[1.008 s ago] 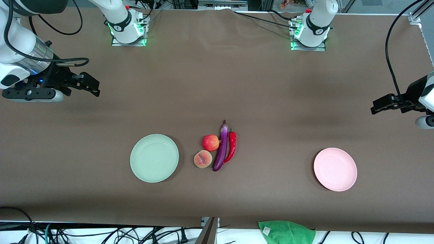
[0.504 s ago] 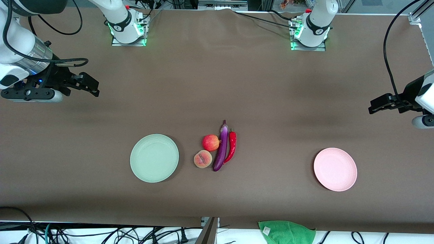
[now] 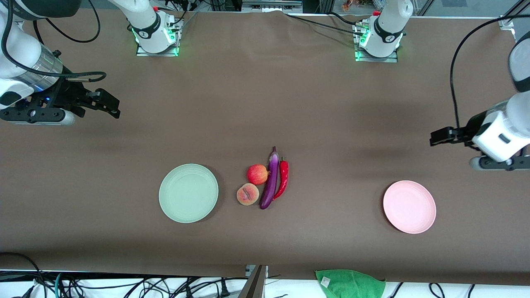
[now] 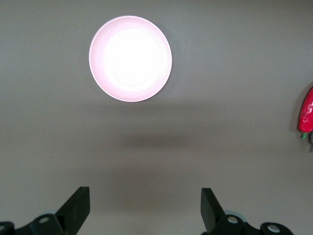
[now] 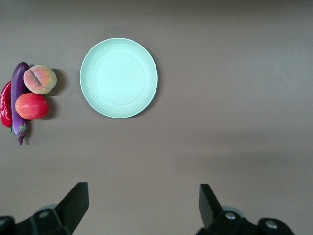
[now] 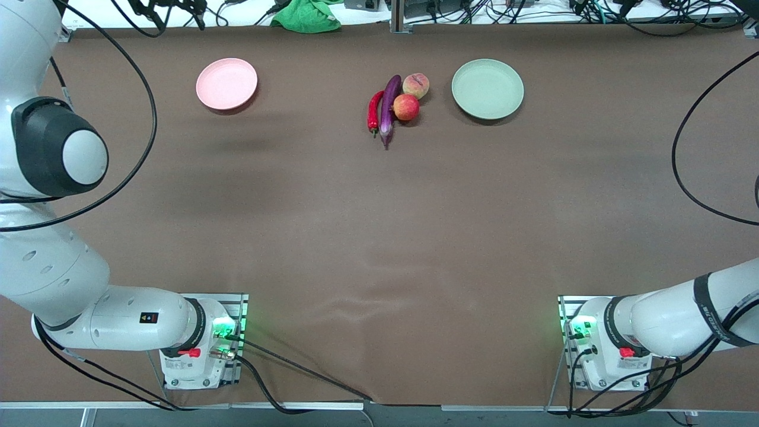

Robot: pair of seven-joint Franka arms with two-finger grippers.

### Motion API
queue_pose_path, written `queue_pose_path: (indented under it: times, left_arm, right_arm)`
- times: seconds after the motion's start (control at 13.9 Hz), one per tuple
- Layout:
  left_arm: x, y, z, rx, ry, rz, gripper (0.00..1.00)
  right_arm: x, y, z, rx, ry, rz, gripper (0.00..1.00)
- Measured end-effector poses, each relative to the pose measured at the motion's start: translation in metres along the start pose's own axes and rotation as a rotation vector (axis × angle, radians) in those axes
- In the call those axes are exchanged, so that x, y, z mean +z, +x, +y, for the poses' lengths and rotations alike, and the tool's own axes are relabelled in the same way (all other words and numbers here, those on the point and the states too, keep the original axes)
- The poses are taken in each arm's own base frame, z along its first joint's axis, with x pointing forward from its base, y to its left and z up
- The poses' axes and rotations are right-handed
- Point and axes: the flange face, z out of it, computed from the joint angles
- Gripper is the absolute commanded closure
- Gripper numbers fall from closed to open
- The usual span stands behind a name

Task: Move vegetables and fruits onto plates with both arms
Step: 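Reach the left gripper to the red chili while the right gripper reaches the peach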

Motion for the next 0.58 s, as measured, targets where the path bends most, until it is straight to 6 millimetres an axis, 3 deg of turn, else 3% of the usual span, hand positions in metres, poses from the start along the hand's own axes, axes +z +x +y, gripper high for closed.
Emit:
queue_pose_path:
  times: [0.14,0.36,0.58]
  left_arm:
    - [0.017,0.009,0.014,0.017,-0.002,-0.007,0.00]
    - [0.041,0.029,0.059,-0.007,-0.065,0.044,0.00]
    - [0.096,0.058,0.109,-0.042,-0.127,0.083,0.00]
  right_arm:
    - [0.000,0.000,0.000,0.000,0.000,0.000,0.00]
    - [0.000,0.000,0.000,0.000,-0.001,0.000,0.00]
    - [0.000,0.000,0.000,0.001,-0.001,0.000,0.00]
